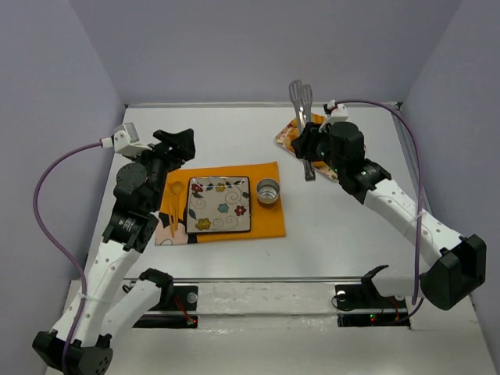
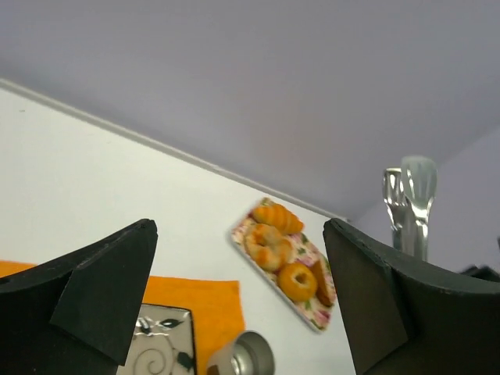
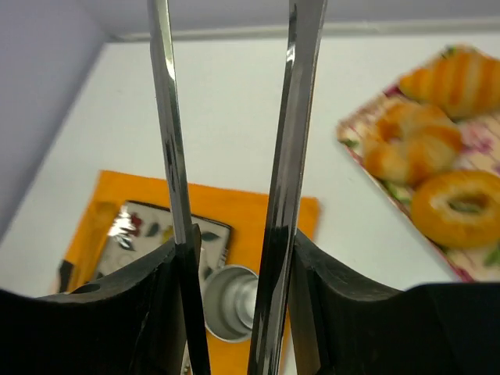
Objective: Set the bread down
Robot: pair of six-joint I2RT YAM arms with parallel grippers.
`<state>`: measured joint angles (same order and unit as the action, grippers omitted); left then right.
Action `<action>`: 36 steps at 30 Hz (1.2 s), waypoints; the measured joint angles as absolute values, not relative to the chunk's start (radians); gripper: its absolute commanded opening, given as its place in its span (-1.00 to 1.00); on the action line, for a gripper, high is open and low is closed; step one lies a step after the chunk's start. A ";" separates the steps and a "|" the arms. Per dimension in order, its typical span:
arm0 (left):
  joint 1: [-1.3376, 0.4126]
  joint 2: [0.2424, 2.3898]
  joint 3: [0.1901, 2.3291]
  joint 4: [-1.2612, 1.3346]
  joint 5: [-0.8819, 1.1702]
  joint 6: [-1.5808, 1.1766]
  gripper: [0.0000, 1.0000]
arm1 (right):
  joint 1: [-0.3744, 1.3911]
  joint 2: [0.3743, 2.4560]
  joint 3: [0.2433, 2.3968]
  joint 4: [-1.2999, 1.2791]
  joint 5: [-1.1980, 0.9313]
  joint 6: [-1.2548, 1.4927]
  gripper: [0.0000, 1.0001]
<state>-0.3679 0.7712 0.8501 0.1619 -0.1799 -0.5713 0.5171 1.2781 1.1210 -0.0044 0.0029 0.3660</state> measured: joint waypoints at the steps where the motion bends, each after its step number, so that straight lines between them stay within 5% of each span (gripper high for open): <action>1: -0.366 0.771 0.850 0.146 -0.212 -0.567 0.98 | 0.513 1.280 1.121 -0.084 0.074 0.363 0.06; 17: -0.267 1.050 0.878 0.036 -0.255 -0.530 0.98 | 0.341 1.415 1.213 -0.597 0.330 0.294 0.37; 36: -0.094 1.058 0.876 0.064 -0.042 -0.543 0.98 | 0.187 1.731 1.393 -0.748 0.352 0.203 0.37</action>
